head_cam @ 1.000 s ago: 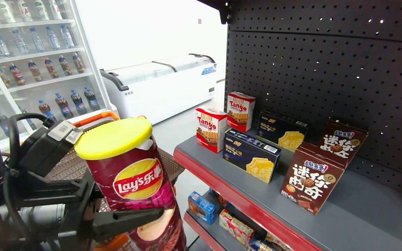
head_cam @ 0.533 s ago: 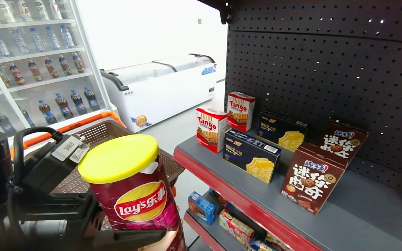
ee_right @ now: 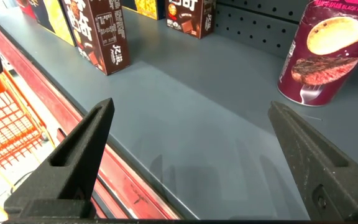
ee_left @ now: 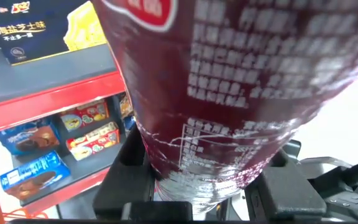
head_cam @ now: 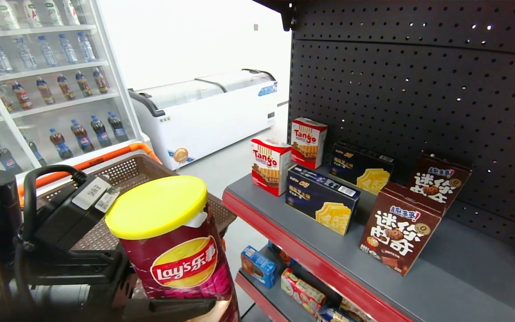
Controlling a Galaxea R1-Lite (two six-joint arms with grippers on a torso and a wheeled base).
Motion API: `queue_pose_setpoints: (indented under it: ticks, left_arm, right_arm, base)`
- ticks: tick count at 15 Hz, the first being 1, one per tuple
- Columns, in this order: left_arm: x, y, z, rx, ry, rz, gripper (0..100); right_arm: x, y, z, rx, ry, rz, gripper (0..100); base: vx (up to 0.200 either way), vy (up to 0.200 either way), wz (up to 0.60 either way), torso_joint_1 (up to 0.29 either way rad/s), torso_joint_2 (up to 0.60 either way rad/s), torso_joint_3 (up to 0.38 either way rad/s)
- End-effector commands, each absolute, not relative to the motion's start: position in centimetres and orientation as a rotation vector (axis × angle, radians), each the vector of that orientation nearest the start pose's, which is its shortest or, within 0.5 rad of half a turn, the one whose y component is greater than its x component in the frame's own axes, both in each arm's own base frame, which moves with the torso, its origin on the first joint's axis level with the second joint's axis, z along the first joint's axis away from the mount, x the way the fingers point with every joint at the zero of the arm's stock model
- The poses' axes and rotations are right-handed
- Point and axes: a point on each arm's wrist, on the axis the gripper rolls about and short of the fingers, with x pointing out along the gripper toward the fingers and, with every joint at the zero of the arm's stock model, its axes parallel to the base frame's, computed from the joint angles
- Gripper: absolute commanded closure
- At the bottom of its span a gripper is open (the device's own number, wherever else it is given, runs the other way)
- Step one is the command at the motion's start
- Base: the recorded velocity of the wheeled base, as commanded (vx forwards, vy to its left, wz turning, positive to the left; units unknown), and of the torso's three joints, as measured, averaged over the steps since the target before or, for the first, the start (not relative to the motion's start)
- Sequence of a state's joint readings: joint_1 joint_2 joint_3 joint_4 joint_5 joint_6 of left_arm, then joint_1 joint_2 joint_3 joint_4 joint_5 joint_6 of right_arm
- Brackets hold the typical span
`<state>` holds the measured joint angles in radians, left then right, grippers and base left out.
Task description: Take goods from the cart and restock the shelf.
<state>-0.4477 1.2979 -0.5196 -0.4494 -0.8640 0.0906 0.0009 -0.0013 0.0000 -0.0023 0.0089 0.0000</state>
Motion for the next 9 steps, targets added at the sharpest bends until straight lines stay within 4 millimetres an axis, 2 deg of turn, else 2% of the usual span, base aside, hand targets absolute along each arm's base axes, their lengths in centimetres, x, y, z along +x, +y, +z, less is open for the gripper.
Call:
queue_pose_setpoints:
  ticks: [1,4,9]
  left_arm:
    - [16.19,-9.74,18.77,0.002,0.296,-1.316,100]
    - [16.19,-9.77,18.81,0.003,0.294,-1.317,100]
    - [16.18,-9.77,18.77,0.002,0.296,-1.317,100]
  right_arm:
    - [-2.28,0.02,7.58,0.0,-0.003,0.011,0]
    - [-2.28,0.02,7.58,0.0,-0.003,0.011,0]
    - [-2.28,0.02,7.58,0.0,-0.003,0.011,0]
  base:
    - [0.0,0.0,0.0,0.0,0.0,0.0]
    - [0.0,0.0,0.0,0.0,0.0,0.0]
    - [0.0,0.0,-0.6,0.001,0.0,0.001]
